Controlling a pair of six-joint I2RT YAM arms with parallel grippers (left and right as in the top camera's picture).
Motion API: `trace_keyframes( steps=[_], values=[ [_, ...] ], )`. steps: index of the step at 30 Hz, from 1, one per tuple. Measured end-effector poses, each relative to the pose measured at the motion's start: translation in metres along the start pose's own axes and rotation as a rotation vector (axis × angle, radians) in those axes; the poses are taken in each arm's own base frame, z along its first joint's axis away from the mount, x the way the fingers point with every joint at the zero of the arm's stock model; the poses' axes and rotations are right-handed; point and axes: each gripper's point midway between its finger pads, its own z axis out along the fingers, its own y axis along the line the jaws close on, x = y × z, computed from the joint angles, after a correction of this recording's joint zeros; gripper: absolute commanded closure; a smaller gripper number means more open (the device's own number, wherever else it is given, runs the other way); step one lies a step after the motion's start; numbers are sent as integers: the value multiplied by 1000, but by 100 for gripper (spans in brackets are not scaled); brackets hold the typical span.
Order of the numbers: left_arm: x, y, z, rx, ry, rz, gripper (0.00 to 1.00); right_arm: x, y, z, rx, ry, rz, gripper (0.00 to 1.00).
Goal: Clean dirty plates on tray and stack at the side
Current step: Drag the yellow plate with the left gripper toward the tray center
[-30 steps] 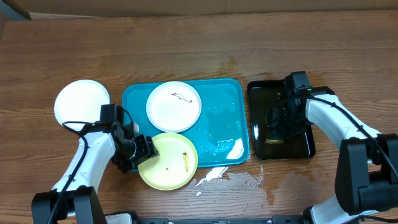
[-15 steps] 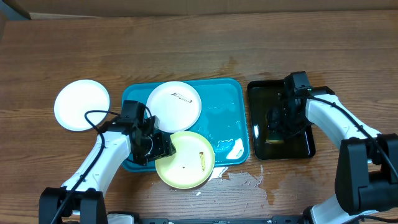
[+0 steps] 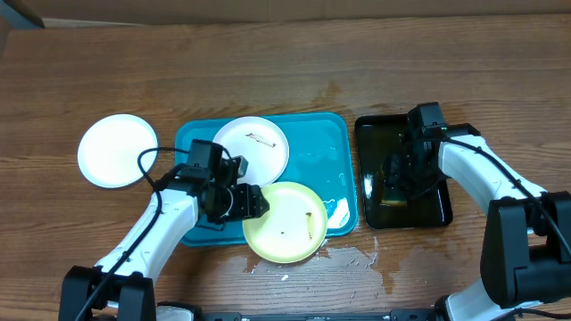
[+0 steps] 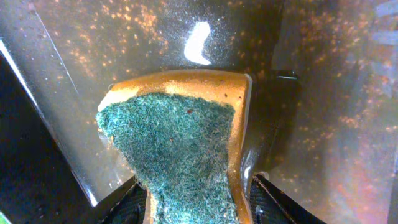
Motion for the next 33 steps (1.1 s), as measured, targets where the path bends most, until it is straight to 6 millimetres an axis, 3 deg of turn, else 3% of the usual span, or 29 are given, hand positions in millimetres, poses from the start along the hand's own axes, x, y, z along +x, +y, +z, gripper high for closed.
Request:
trace_keyframes(
  steps=[6, 11, 17, 24, 29, 33],
  values=[
    [-18, -20, 3, 50, -75, 82, 31, 0, 0, 0, 0, 0, 0, 45],
    [-18, -29, 6, 59, -82, 118, 38, 0, 0, 0, 0, 0, 0, 45],
    [-4, -11, -1, -61, -7, 87, 41, 1, 0, 0, 1, 4, 0, 45],
    [-31, -9, -28, -181, -61, 127, 40, 1, -1, 0, 2, 6, 0, 45],
    [-26, 3, -24, -233, -44, 125, 41, 2, -1, 0, 2, 6, 0, 45],
    [-17, 12, -9, -245, 18, 106, 42, 2, -1, 0, 2, 6, 0, 45]
  ],
)
